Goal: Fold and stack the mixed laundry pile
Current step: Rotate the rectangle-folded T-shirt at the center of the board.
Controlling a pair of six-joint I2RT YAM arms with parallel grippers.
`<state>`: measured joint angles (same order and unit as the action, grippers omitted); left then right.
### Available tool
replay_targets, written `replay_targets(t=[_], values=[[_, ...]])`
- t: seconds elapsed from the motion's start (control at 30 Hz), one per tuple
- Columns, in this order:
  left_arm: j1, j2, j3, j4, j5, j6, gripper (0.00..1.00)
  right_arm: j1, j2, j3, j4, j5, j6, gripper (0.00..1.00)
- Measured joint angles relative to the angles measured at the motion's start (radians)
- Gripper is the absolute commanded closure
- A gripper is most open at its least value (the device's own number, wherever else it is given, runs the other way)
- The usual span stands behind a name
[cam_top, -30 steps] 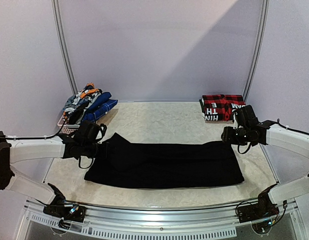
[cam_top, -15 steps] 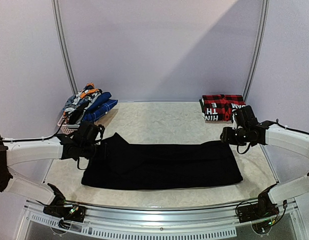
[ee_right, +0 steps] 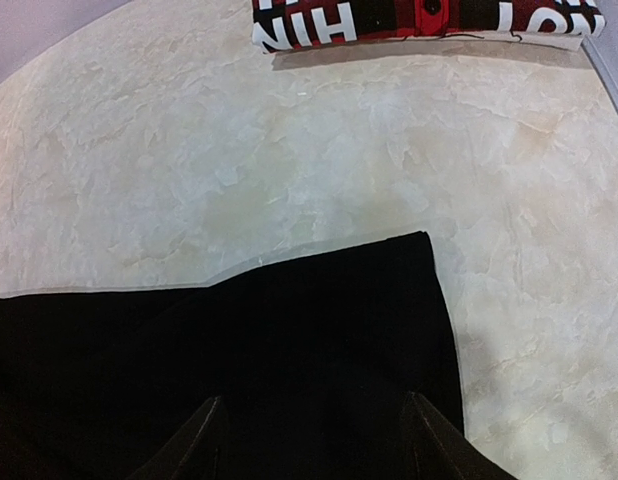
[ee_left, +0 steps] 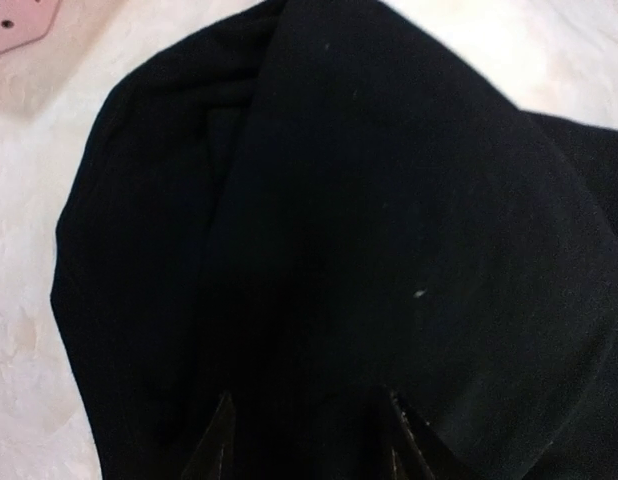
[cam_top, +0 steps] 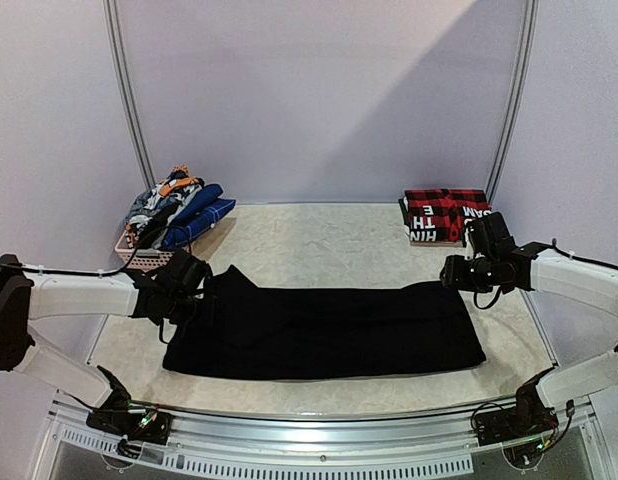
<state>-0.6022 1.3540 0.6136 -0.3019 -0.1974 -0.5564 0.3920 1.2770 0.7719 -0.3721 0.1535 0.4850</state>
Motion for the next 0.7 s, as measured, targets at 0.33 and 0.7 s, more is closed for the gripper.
replay_targets(t=[0.33, 0.7], values=[[-0.001, -0.022, -0.001, -0.038, 0.009, -0.015, 1.0, 0.0, 0.013, 0.0, 0.001, -0.008, 0.0, 0.41], [-0.011, -0.109, 0.032, -0.161, -0.02, -0.028, 1.0, 0.0, 0.015, -0.006, 0.01, -0.018, 0.0, 0.41]])
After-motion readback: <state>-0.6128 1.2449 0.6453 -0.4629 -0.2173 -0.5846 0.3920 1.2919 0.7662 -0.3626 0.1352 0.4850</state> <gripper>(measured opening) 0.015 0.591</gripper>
